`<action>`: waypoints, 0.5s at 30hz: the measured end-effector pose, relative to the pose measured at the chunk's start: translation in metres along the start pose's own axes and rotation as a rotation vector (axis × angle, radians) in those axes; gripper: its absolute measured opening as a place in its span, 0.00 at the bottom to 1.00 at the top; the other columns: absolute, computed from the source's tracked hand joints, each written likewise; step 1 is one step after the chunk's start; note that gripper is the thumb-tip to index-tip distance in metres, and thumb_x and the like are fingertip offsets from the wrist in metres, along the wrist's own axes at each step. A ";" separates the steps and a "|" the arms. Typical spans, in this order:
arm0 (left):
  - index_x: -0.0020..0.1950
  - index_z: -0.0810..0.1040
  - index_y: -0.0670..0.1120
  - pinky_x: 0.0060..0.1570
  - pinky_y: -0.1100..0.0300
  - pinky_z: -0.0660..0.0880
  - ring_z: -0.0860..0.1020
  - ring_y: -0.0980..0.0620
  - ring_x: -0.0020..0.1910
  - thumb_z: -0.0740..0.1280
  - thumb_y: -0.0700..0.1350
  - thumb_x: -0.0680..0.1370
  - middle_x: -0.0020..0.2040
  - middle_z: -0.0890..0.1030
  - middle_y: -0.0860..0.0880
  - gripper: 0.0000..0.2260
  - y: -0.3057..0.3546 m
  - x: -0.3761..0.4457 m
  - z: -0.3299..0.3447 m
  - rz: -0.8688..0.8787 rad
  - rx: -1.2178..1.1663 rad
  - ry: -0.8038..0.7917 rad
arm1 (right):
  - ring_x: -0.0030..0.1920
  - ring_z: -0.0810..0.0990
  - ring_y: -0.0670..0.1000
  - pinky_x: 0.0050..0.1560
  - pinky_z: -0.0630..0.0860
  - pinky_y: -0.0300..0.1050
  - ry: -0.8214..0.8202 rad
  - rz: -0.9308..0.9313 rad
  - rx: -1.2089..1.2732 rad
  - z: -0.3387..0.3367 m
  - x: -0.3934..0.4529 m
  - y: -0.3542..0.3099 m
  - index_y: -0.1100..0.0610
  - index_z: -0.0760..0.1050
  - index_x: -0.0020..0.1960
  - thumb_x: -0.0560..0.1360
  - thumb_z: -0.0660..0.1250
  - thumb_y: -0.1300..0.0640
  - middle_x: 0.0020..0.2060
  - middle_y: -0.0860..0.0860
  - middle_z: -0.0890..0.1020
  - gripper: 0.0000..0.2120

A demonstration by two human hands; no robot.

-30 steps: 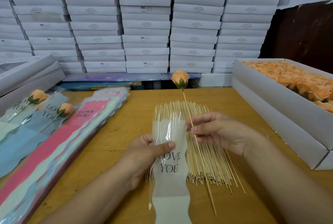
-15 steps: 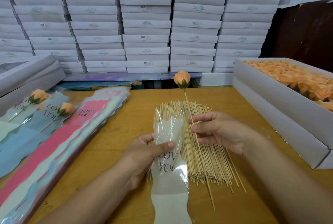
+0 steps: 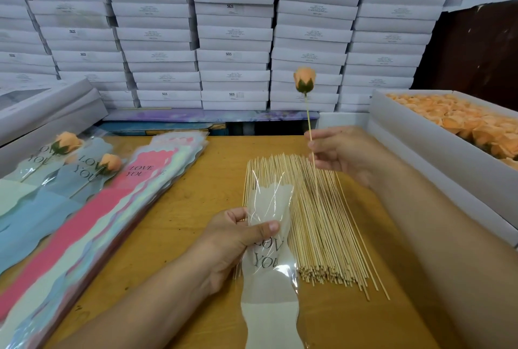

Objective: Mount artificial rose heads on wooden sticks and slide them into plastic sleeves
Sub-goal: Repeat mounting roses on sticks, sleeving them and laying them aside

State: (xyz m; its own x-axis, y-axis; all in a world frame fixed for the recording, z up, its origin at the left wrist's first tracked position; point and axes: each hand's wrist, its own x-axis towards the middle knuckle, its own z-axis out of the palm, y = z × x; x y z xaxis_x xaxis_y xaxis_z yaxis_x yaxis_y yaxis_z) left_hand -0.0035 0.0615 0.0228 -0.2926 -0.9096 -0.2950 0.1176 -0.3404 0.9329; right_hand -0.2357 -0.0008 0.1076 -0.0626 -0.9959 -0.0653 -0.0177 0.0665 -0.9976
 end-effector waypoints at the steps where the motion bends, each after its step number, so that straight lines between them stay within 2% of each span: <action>1: 0.61 0.81 0.38 0.48 0.49 0.82 0.86 0.40 0.48 0.83 0.41 0.59 0.52 0.86 0.38 0.31 0.000 0.000 0.000 -0.003 0.000 -0.003 | 0.35 0.85 0.49 0.33 0.80 0.37 0.011 -0.022 -0.001 0.001 0.004 -0.008 0.60 0.82 0.53 0.73 0.72 0.70 0.37 0.54 0.85 0.11; 8: 0.61 0.81 0.38 0.42 0.52 0.83 0.86 0.40 0.47 0.82 0.39 0.60 0.51 0.86 0.38 0.29 -0.003 -0.001 0.000 -0.030 -0.002 -0.026 | 0.35 0.86 0.48 0.35 0.80 0.36 0.063 -0.112 0.078 0.011 0.027 -0.054 0.61 0.81 0.51 0.75 0.69 0.70 0.44 0.54 0.83 0.08; 15: 0.59 0.81 0.39 0.42 0.52 0.83 0.86 0.40 0.47 0.82 0.39 0.62 0.51 0.86 0.39 0.27 -0.002 -0.002 -0.001 -0.038 0.016 -0.033 | 0.38 0.83 0.50 0.34 0.79 0.36 0.133 -0.116 0.178 0.018 0.038 -0.063 0.61 0.79 0.50 0.76 0.68 0.70 0.43 0.54 0.81 0.07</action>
State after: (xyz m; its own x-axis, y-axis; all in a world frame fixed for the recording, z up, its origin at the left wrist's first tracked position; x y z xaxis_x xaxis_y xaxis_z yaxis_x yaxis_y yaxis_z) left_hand -0.0017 0.0641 0.0211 -0.3279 -0.8877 -0.3231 0.0908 -0.3701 0.9246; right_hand -0.2192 -0.0434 0.1677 -0.2014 -0.9786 0.0421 0.1427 -0.0718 -0.9872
